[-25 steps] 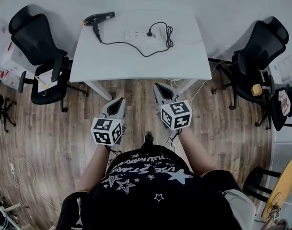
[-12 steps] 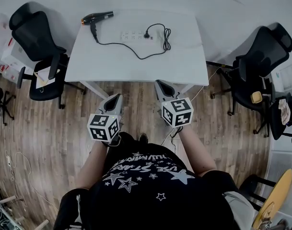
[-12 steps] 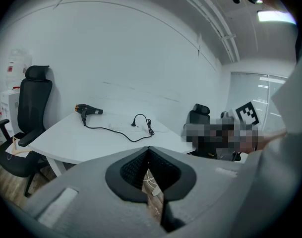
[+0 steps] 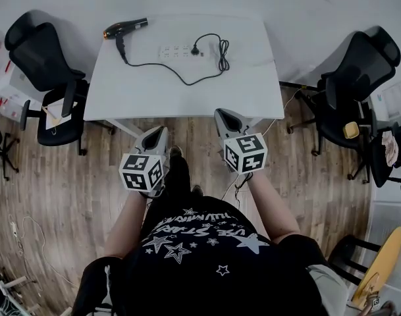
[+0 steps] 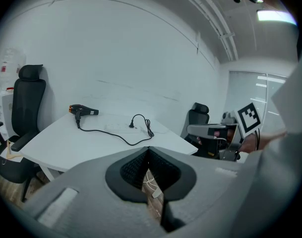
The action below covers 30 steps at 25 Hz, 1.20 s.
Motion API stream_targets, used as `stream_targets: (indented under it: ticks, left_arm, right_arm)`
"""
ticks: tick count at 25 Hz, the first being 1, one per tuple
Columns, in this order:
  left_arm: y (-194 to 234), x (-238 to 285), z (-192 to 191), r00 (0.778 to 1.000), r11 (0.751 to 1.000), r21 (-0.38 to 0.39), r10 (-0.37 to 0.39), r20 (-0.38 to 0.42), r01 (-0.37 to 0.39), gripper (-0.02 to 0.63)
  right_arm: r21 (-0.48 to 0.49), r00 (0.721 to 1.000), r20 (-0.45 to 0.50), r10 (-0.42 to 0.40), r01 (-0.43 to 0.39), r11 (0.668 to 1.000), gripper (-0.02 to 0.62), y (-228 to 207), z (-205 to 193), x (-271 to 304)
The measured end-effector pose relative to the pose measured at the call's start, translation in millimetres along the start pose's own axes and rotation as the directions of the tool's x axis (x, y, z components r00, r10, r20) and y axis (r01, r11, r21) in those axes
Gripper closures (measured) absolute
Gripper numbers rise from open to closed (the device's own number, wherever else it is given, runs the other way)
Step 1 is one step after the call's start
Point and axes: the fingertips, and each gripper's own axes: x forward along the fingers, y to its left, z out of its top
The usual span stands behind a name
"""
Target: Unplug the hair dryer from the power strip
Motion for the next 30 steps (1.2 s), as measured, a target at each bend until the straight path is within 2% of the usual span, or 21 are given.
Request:
stream_targets:
  ticks: [9, 19, 30]
  left_arm:
    - [38, 51, 25, 1.0, 1.0, -0.01, -0.027, 0.01, 0.027, 0.598]
    - [90, 125, 62, 0.997, 0.997, 0.0, -0.08, -0.018, 0.08, 0.598]
    - [142, 185, 89, 0.988, 0.989, -0.008, -0.146, -0.049, 0.145, 0.598]
  right_arm:
    - [0.004, 0.999, -0.027, -0.035, 0.035, 0.999, 0.586, -24, 7, 44]
    - [0.028, 0.993, -0.065, -0.095, 0.097, 0.995, 0.586, -65, 27, 120]
    - [0.042, 0.976, -0.123, -0.182, 0.188, 0.981, 0.586, -96, 37, 181]
